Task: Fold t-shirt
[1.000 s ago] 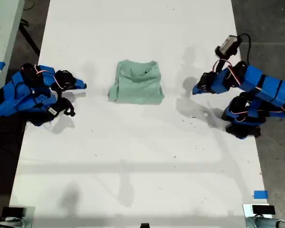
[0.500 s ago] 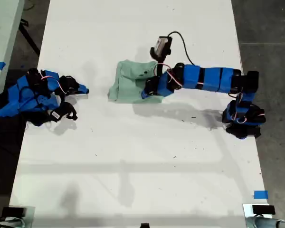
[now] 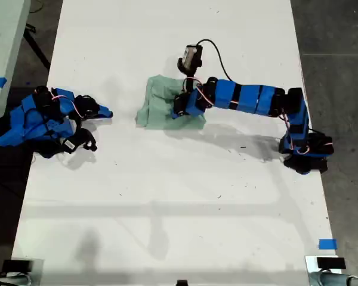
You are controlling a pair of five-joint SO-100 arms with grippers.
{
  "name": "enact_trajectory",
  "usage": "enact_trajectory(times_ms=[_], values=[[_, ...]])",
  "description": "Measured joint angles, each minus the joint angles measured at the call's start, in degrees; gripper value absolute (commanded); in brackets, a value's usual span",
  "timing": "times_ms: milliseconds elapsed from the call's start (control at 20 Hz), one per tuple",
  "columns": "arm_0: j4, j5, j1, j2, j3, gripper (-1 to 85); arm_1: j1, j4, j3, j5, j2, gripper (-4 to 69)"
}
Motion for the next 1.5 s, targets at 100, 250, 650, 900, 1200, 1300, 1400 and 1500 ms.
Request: enact_trajectory(times_ms=[100,250,650,900,1200,1300,1400,1500], values=[[0.00,0.00,0.79,0.00,0.00,1.5,3.60,0.00,-3.08,-2.46,-4.57,-1.2],[0.00,0.00,0.88,0.00,0.00,3.3,11.78,-0.26,-10.37,-9.23,-10.99,-1.2],[0.00,0.00,2.46,0.00,0.00,5.4,29.09,1.67,-15.38,-18.98,-5.63,-1.2],[2.99,0.00,6.06,0.09,0.00,5.3,27.86,12.30,-7.47,-18.46,9.32,-1.3],[3.08,0.00,9.67,0.09,0.00,5.3,21.97,15.29,45.44,-3.69,62.75,-1.2],[3.08,0.00,9.84,0.09,0.00,5.3,17.31,16.00,64.86,5.19,83.58,-1.2],[3.08,0.00,10.02,0.18,0.00,5.3,10.46,15.91,82.18,14.85,100.99,-1.2],[3.08,0.00,9.93,0.18,0.00,5.3,5.36,16.61,98.61,25.14,118.21,-1.3]])
